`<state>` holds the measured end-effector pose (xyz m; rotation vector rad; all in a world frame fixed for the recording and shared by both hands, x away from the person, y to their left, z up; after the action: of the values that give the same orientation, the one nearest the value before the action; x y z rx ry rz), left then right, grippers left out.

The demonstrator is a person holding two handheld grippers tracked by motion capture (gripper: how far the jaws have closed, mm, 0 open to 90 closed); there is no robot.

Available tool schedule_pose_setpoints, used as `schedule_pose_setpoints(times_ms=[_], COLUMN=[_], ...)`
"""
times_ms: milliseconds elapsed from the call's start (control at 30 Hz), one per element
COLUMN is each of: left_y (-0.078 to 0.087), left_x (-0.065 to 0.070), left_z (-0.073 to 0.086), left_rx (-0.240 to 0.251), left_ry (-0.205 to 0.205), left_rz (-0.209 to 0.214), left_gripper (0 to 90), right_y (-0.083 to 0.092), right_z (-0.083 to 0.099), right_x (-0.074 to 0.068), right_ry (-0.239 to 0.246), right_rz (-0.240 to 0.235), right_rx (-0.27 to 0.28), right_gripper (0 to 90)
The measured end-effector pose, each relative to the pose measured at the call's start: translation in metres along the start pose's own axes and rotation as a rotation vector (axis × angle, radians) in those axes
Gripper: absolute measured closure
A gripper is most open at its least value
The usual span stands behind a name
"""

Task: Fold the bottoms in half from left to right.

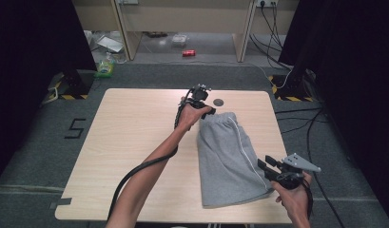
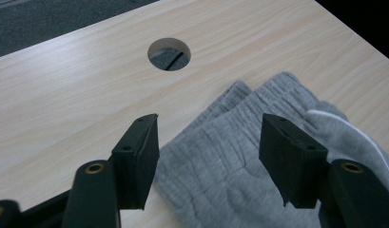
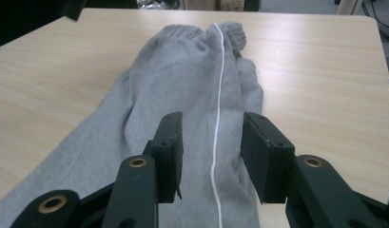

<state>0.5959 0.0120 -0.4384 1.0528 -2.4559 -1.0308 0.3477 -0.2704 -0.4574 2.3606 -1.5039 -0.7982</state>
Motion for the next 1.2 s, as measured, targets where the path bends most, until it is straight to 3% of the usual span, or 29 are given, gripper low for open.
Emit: schedule_pose_setpoints(times_ms=[267,600,800,1200], left_y=[0.018,0.037,0.046,0.051], left_x=[-0.009,-0.007,-0.012,-0.016], left_z=[0.025,0.057,0.070,0.090], left_rx=[0.004,0.029,0.061,0.075], left_ry=[0.009,0.031,0.073,0.111], left_rz=[0.005,0.052,0.067,0.077], left_gripper=[32.7,28.3,27.4,25.9], right_y=[-0.031,-0.063,-0.077,-0.100], right_z=[-0.020,-0.039,-0.048,-0.054], right_x=[0.005,0.006,0.007,0.006], right_ry=[0.020,0.033,0.038,0.033], right_rz=[0.005,0.002,-0.003,-0.005], right_rx=[-0.033,-0.053,-0.056,-0.072], right_gripper=[61.4,60.6,58.7,53.6])
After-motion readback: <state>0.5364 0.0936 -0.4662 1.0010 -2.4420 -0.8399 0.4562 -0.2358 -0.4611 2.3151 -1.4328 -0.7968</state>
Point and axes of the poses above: each handheld gripper's, and its own axes: y roughly backward along the jaws, z roughly out of its underside, x roughly to its right, the point moved 2 cm from there along -y, roughly forward along the jaws, and after that the axes turned 13 degrees about -y, right-handed, at the moved point
